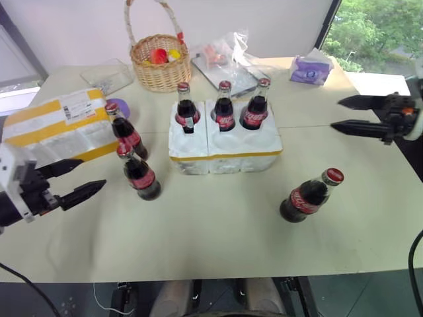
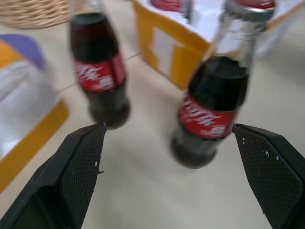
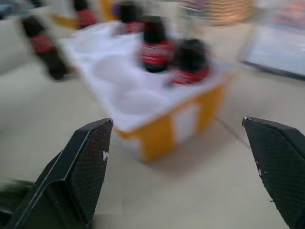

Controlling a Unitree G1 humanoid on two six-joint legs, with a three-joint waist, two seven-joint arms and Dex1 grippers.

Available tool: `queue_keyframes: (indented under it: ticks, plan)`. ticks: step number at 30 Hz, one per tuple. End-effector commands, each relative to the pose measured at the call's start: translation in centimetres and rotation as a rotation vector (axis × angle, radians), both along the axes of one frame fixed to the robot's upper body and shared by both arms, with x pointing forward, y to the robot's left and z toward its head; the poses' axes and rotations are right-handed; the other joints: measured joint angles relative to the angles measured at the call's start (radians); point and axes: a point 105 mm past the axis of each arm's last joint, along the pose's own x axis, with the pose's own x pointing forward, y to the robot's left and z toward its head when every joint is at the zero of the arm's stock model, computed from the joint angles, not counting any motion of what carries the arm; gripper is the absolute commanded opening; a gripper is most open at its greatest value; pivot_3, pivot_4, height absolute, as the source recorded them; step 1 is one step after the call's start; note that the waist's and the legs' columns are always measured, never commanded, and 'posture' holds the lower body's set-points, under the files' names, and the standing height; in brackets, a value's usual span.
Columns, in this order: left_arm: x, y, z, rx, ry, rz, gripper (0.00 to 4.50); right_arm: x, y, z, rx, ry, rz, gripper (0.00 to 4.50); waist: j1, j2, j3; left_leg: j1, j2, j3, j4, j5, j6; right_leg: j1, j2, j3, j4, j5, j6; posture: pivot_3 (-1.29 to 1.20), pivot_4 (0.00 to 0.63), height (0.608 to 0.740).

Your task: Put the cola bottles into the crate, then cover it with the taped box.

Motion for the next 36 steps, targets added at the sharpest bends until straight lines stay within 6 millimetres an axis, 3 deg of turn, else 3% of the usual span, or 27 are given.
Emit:
queue_keyframes:
  ticks: [1, 4, 8, 33, 36]
  plan:
    - [0.0, -1.4, 0.9, 0.018, -0.026, -0.078, 4.45, -1.6, 2.3, 2.5, 0.016, -0.041, 0.116, 4.50, 0.001, 0.000, 0.000, 0.000, 0.000, 0.000, 0.000, 0.000, 0.000, 0.000, 0.000, 0.000, 0.000, 0.000, 0.000, 0.00, 0.150, 0.740]
    - [0.5, -2.7, 0.1, 0.030, -0.010, -0.137, 4.45, -2.9, 4.9, 3.3, 0.039, -0.042, 0.227, 4.50, 0.001, 0.000, 0.000, 0.000, 0.000, 0.000, 0.000, 0.000, 0.000, 0.000, 0.000, 0.000, 0.000, 0.000, 0.000, 0.00, 0.150, 0.740]
    - [1.2, -3.4, -1.5, 0.027, -0.003, -0.146, 4.45, -3.6, 6.2, 3.5, 0.050, -0.043, 0.264, 4.50, 0.000, 0.000, 0.000, 0.000, 0.000, 0.000, 0.000, 0.000, 0.000, -0.001, 0.000, 0.000, 0.000, 0.000, 0.000, 0.00, 0.150, 0.740]
    - [4.6, -5.5, -5.9, -0.029, -0.035, -0.119, 4.45, -4.8, 7.3, 3.2, 0.101, -0.035, 0.248, 4.50, 0.022, -0.002, 0.000, -0.001, 0.000, 0.002, 0.001, 0.000, 0.001, -0.001, 0.000, 0.001, 0.000, 0.003, 0.003, 0.00, 0.150, 0.740]
    - [4.7, -5.6, -5.3, -0.057, -0.050, -0.125, 3.60, -4.8, 7.4, 3.3, 0.110, -0.035, 0.247, 4.50, 0.023, -0.002, 0.000, -0.001, 0.000, 0.002, 0.001, 0.000, 0.001, -0.001, 0.000, 0.001, 0.000, 0.003, 0.003, 0.00, 0.150, 0.740]
